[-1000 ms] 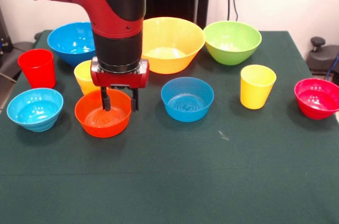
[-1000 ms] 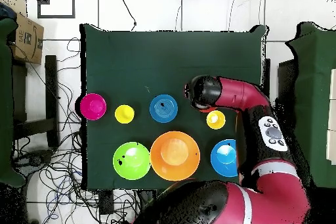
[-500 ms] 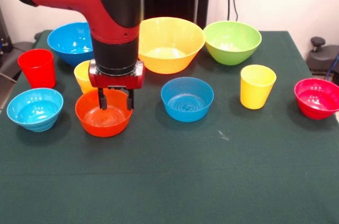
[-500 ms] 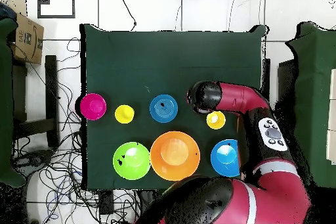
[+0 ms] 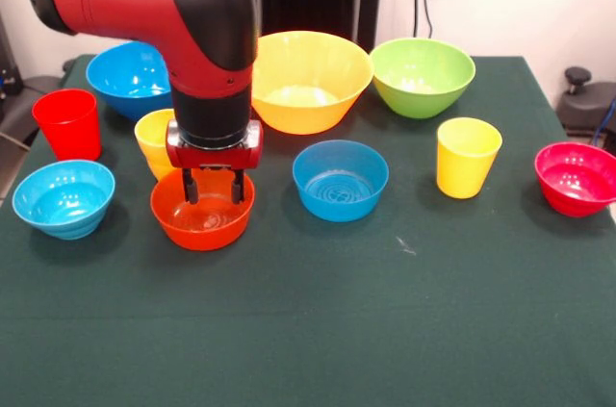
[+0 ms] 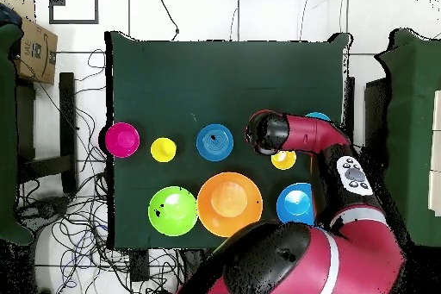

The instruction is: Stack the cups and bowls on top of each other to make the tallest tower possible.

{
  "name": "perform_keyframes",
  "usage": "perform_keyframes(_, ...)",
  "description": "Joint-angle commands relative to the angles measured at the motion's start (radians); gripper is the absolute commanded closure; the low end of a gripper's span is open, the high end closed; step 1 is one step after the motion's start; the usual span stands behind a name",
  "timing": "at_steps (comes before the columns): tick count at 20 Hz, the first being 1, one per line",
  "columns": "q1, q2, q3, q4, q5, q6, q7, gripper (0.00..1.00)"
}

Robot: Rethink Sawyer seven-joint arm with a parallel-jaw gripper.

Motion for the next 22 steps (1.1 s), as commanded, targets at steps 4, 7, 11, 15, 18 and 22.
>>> perform_keyframes(4, -0.009, 0.137, 0.055, -0.004, -0.09, -0.137, -0.023, 0.0)
perform_keyframes(7, -0.01, 0.117, 0.057, 0.015, -0.079, -0.128, -0.015, 0.0)
perform_keyframes(11, -0.009, 0.058, 0.063, 0.063, -0.055, -0.105, 0.001, 0.0)
perform_keyframes(15, -0.011, -0.017, 0.07, 0.124, -0.027, -0.071, 0.013, 0.0)
perform_keyframes(18, -0.014, -0.067, 0.077, 0.159, -0.006, -0.044, 0.018, 0.0)
perform_keyframes(22, -0.015, -0.121, 0.087, 0.194, 0.015, -0.019, 0.021, 0.0)
